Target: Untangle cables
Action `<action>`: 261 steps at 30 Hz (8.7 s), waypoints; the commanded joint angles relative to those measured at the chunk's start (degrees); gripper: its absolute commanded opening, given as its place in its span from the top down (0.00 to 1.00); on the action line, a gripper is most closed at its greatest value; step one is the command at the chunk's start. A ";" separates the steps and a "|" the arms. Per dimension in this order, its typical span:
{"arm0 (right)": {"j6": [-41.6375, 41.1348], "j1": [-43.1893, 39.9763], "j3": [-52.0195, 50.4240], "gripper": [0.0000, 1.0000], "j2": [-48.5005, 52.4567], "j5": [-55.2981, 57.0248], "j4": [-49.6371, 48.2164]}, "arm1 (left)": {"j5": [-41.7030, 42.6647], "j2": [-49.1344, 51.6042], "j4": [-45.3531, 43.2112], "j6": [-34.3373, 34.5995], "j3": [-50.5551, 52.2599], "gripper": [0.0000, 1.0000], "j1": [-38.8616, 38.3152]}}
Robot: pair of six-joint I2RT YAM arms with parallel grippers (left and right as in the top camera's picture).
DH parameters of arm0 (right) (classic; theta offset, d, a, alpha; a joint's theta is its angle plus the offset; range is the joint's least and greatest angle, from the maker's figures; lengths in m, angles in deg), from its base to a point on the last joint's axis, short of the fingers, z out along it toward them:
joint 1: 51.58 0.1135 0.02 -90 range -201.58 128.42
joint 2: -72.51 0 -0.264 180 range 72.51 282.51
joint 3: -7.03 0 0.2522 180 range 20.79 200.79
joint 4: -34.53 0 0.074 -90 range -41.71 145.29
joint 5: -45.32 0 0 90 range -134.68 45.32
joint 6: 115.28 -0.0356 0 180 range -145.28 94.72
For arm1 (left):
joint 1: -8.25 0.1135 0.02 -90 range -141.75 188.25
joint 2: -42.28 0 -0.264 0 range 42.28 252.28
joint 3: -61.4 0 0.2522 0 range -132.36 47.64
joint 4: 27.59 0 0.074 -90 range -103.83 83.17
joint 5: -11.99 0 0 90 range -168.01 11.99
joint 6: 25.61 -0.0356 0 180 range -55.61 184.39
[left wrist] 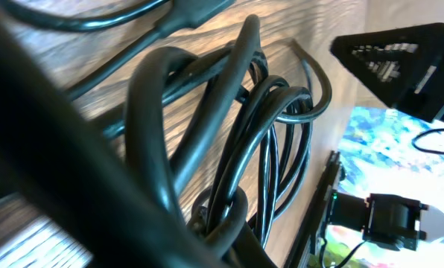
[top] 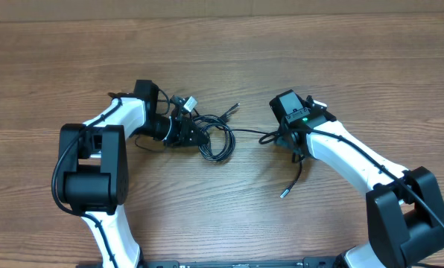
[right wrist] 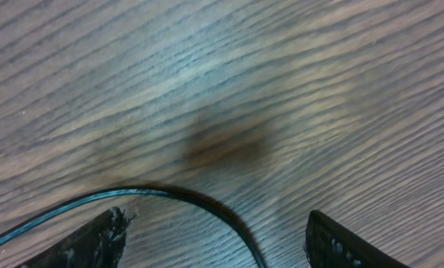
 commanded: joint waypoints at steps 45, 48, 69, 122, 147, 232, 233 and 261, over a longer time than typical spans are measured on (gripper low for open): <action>14.84 -0.66 0.15 0.00 -0.70 -23.30 -1.95 | -65.00 -10.14 -17.18 45.68 1.40 0.96 -18.95; 14.84 -0.66 0.15 0.00 -0.70 -23.30 -1.95 | -63.36 -11.69 -15.15 36.33 -3.43 0.92 -17.70; 14.84 -0.66 0.15 0.00 -0.70 -23.30 -1.95 | -52.22 -13.49 -3.72 36.06 -1.99 0.24 -18.38; 23.85 -1.22 -1.33 0.51 1.03 -44.39 -25.55 | -23.12 -13.49 0.46 -5.90 10.43 0.00 -3.41; 23.78 -1.18 -1.38 0.50 5.01 -45.51 -25.64 | -23.63 -13.49 -6.56 -12.98 15.15 0.64 -3.43; 29.68 7.45 -9.38 0.87 6.45 -29.59 -36.96 | -24.63 -13.49 -9.90 -12.76 16.04 0.88 -4.63; 28.17 7.45 -9.79 0.92 6.62 -24.96 -36.85 | -24.63 -13.49 -9.92 -12.76 16.04 0.88 -4.63; 25.27 5.57 -7.13 0.96 3.28 -19.98 -30.99 | -52.00 -12.63 -13.03 5.44 18.69 0.96 -17.16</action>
